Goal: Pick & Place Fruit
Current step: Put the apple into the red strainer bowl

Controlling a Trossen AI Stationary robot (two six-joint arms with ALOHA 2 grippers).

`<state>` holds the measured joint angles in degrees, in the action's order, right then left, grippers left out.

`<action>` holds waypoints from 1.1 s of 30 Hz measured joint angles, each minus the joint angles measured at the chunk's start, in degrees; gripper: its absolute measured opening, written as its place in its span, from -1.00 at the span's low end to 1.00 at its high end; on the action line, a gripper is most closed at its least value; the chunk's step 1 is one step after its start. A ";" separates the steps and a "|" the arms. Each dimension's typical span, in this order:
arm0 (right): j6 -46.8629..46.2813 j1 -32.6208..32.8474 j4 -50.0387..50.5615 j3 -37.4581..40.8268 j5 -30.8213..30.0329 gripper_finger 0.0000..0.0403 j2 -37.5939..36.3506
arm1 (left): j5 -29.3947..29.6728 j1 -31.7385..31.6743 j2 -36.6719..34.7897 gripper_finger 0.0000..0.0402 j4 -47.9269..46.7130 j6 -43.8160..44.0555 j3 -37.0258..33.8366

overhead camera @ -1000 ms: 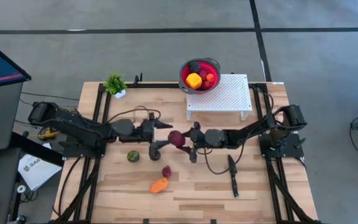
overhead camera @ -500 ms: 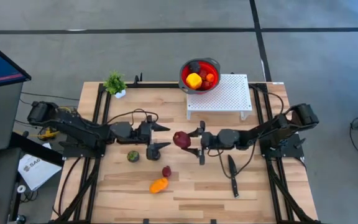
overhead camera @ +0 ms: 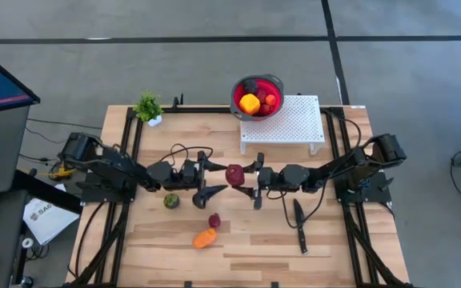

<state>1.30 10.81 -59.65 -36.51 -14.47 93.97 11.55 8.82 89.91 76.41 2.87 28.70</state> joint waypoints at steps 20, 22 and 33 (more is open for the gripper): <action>0.22 0.44 0.71 -0.15 1.04 0.22 0.13 | -1.03 -0.52 2.34 0.46 -0.17 -3.92 1.62; 0.61 0.66 0.70 -0.17 0.82 0.22 0.13 | -0.81 -0.52 2.36 0.46 -0.21 -4.45 1.62; 2.70 1.85 1.62 -1.38 1.47 0.22 0.04 | -0.65 -0.87 2.60 0.47 -1.83 -6.72 1.63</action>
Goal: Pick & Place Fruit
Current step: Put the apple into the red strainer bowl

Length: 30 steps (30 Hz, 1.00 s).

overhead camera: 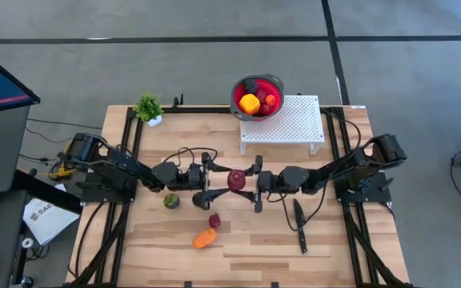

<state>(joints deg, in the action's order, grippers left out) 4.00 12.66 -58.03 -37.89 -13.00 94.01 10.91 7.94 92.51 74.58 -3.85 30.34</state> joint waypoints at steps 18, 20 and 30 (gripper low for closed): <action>-4.23 -1.83 15.38 -3.48 0.18 0.23 -0.37 | -0.97 -0.07 0.13 0.19 -5.43 -0.14 2.13; -6.10 -2.26 19.87 -3.53 0.47 0.27 -1.15 | -0.54 -0.15 0.21 0.19 -7.09 -0.31 2.13; -12.26 -2.86 42.44 -2.95 -2.46 0.37 -9.35 | 4.39 -0.13 -0.31 0.23 -8.50 -0.40 2.39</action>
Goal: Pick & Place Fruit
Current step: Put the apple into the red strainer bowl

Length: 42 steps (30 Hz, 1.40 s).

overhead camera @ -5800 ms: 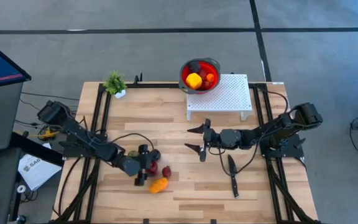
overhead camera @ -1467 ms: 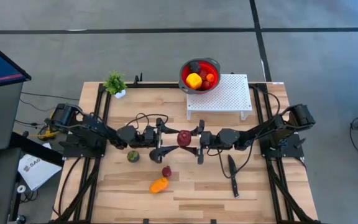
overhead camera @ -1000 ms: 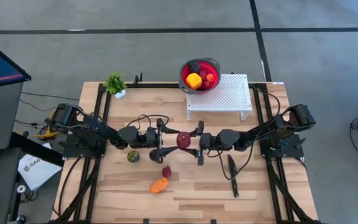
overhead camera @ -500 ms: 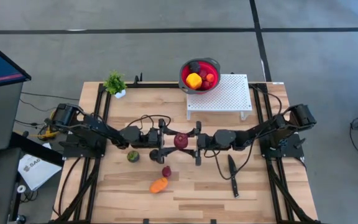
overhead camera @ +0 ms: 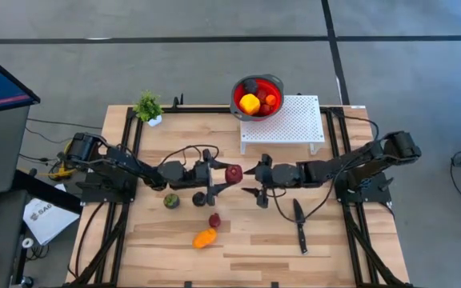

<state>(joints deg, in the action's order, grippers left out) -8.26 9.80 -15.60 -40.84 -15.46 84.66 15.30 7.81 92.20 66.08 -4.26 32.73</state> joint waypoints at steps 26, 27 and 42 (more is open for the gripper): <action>11.86 -1.30 -17.58 -0.03 5.35 0.50 -2.78 | -3.09 0.07 0.12 0.29 -1.92 0.03 -0.15; 11.73 -1.78 -17.84 -0.22 7.23 0.54 -2.19 | -3.17 0.09 0.12 0.29 -1.88 0.04 -0.15; 11.20 -2.75 -16.30 -5.06 8.62 0.23 1.61 | -3.22 0.09 0.15 0.33 -2.03 0.20 -0.15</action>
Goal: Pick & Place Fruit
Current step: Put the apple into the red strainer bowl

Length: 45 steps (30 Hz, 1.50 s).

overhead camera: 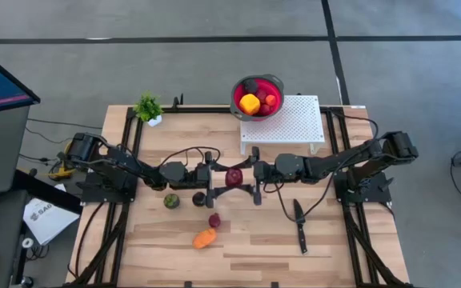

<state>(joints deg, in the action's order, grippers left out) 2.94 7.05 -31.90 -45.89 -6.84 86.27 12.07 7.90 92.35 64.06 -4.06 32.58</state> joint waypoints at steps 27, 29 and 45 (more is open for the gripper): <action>-7.13 4.76 29.39 0.11 -27.37 0.13 -19.51 | -2.20 -0.20 -0.06 0.76 -0.05 0.18 -0.04; -3.04 1.17 25.15 0.09 -29.39 0.15 -22.67 | -2.20 -0.20 -0.06 0.75 -0.07 0.20 -0.04; -0.93 -35.61 14.64 0.05 -3.49 0.17 -17.18 | -2.27 -0.20 -0.06 0.69 -0.11 0.25 -0.04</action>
<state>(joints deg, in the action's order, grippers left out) 2.00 -28.56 -17.26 -45.84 -10.32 69.09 9.80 7.70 92.29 63.94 -3.82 32.53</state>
